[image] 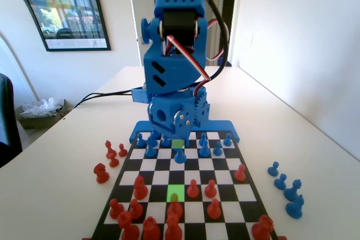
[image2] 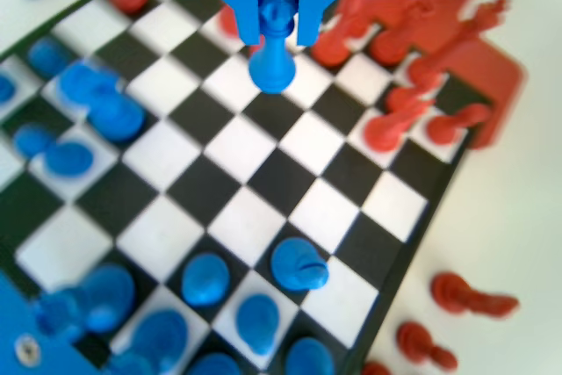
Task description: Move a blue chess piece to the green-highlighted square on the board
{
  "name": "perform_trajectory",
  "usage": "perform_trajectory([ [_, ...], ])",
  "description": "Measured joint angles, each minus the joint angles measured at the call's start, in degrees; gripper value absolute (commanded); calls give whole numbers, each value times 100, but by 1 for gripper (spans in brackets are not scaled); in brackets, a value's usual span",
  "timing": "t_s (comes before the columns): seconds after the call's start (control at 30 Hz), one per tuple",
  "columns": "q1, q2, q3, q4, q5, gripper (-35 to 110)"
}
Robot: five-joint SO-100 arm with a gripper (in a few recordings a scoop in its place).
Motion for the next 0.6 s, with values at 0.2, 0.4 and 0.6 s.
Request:
perform_trajectory([
  [0.2,114,-176,-18,-448,826,1],
  [0.4,211,-396,-193,-677,1274,1],
  [0.6,220,-501,-281,-650,1512,1],
])
